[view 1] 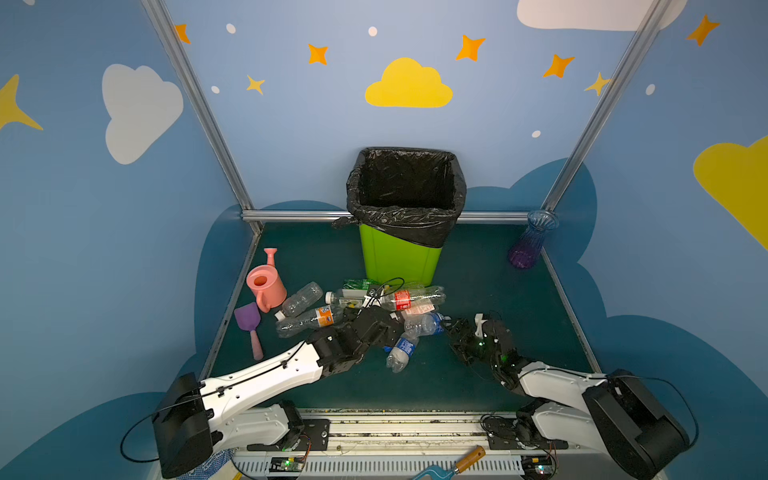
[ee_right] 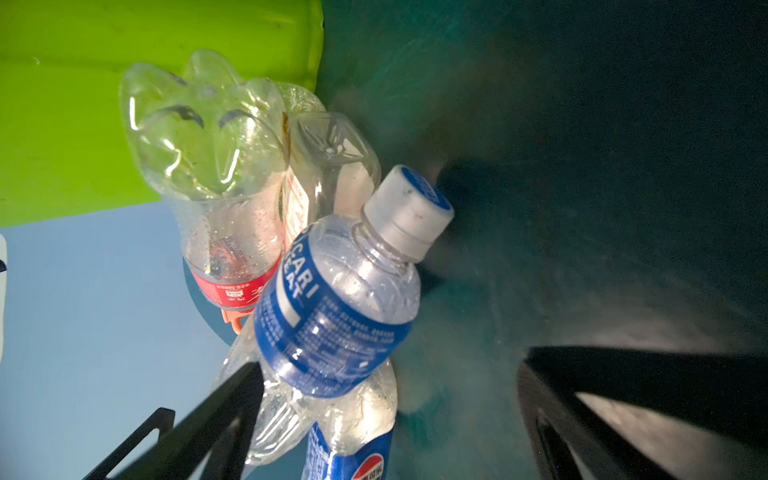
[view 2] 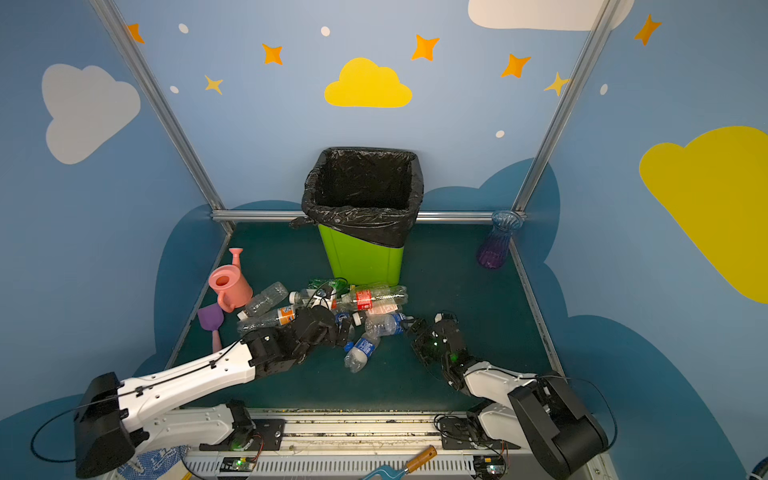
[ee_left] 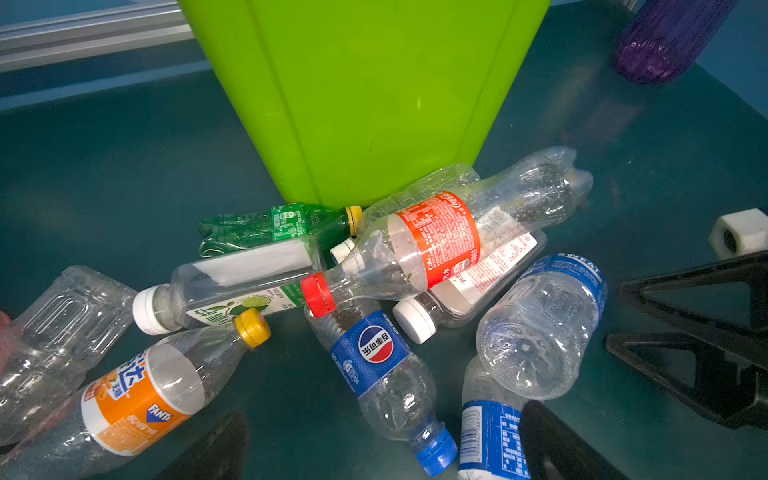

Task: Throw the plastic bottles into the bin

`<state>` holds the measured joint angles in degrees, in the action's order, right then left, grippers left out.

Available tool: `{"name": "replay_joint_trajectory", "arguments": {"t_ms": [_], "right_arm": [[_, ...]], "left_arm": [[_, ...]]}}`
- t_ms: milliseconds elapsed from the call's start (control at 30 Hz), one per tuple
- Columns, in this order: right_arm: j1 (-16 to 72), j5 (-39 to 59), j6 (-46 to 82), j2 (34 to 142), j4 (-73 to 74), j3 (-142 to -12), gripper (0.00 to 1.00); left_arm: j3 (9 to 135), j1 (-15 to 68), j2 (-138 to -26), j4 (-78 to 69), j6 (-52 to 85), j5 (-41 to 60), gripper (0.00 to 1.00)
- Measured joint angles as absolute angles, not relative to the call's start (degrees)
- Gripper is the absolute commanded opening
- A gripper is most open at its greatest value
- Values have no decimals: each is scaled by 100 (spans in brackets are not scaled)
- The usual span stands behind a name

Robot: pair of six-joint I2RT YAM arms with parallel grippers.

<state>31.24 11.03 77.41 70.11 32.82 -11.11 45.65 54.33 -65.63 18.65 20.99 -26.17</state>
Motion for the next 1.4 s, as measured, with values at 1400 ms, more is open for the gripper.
{"name": "replay_joint_trajectory", "arguments": {"t_ms": [1400], "right_arm": [[3680,714,9083,9238,5481,-1809,71]], "left_arm": [[3848,5026,-5968,1734,2447,-2359,100]]}}
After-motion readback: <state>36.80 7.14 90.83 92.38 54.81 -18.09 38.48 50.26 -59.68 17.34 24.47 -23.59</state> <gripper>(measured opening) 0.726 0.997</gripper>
